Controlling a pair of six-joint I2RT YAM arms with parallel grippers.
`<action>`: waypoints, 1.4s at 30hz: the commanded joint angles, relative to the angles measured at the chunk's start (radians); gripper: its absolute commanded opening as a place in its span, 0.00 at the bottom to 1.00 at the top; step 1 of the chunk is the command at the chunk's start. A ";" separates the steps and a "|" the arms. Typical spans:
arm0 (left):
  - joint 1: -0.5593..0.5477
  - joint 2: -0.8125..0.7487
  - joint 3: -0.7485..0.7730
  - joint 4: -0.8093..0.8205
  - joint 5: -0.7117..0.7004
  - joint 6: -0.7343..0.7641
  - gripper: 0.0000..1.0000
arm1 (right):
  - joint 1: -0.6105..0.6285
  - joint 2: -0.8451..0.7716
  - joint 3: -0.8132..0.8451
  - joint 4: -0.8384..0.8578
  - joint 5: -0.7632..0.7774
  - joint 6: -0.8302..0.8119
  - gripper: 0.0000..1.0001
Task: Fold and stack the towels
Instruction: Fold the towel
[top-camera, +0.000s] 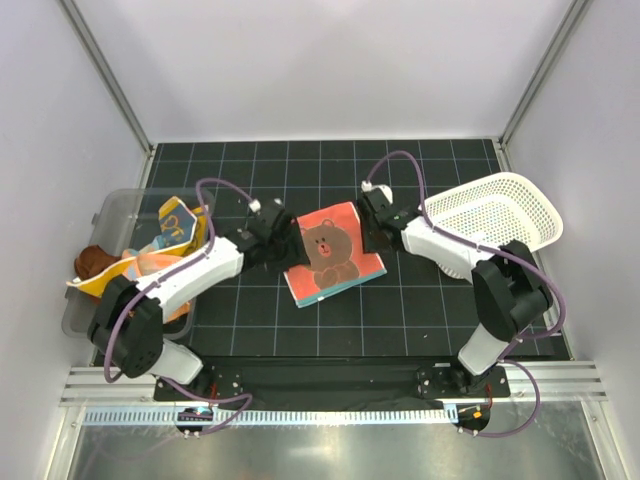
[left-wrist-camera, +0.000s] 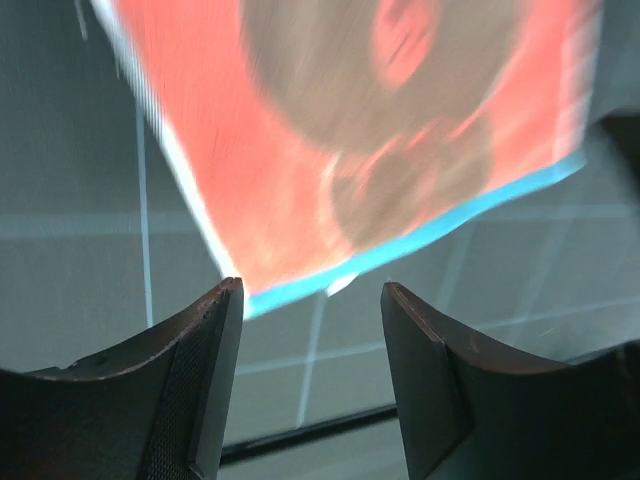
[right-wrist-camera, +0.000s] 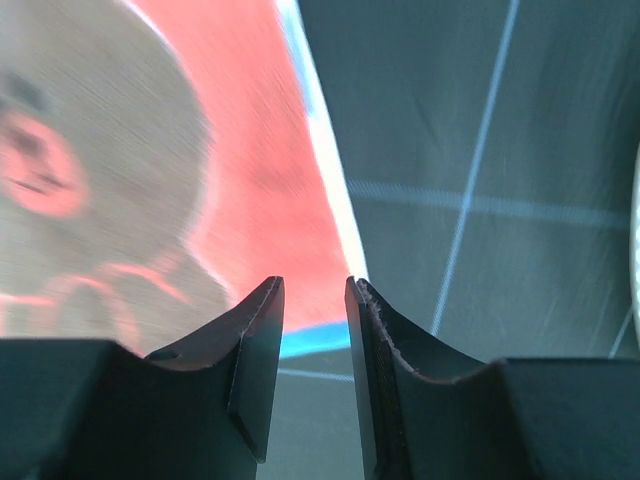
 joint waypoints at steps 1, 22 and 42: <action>0.087 0.009 0.142 -0.030 -0.067 0.113 0.61 | -0.005 0.020 0.156 0.018 -0.012 -0.047 0.40; 0.351 0.506 0.400 0.039 -0.030 0.199 0.54 | -0.179 0.445 0.428 0.254 -0.240 -0.120 0.24; 0.432 0.468 0.479 0.026 0.223 0.501 0.57 | -0.260 0.381 0.403 0.267 -0.459 -0.111 0.43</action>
